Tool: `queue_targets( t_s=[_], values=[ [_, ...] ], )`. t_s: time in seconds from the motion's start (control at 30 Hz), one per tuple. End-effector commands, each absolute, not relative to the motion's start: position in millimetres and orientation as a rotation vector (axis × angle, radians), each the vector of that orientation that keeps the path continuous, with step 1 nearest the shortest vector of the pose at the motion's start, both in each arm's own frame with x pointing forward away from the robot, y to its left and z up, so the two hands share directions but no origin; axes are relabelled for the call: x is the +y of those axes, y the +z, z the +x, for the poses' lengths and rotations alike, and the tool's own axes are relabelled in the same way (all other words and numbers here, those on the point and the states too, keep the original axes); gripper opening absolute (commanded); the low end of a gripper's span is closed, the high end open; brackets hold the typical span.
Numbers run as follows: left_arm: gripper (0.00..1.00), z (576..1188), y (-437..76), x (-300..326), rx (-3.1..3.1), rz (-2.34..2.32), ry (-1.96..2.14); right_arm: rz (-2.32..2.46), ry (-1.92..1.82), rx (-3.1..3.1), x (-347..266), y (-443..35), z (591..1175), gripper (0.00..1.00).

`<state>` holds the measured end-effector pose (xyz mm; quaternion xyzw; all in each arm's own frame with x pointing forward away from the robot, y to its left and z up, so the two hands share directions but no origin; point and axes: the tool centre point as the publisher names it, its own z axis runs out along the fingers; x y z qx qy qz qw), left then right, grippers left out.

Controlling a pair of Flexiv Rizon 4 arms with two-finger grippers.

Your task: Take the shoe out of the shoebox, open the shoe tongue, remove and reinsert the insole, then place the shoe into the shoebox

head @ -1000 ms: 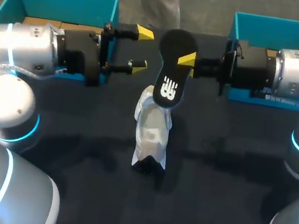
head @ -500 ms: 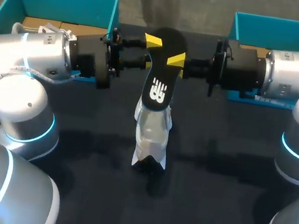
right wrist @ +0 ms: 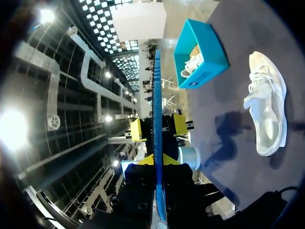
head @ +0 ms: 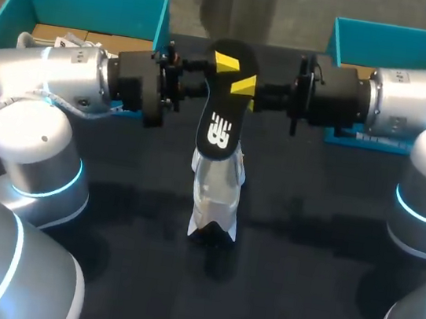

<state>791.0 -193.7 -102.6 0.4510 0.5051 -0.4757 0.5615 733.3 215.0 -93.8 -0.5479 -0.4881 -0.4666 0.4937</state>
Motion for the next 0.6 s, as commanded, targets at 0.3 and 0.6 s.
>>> queue_targets(
  t_s=[0.3,0.6],
  values=[
    [0.32,784.2,-106.3,-197.2,1.178,1.077,-1.161,-1.333,-1.131,-1.185,217.6,-95.4,742.3,0.00],
    [0.29,783.0,-108.6,-196.5,1.192,1.061,-1.175,-1.347,-1.131,-1.184,215.3,-96.7,746.0,0.00]
  ],
)
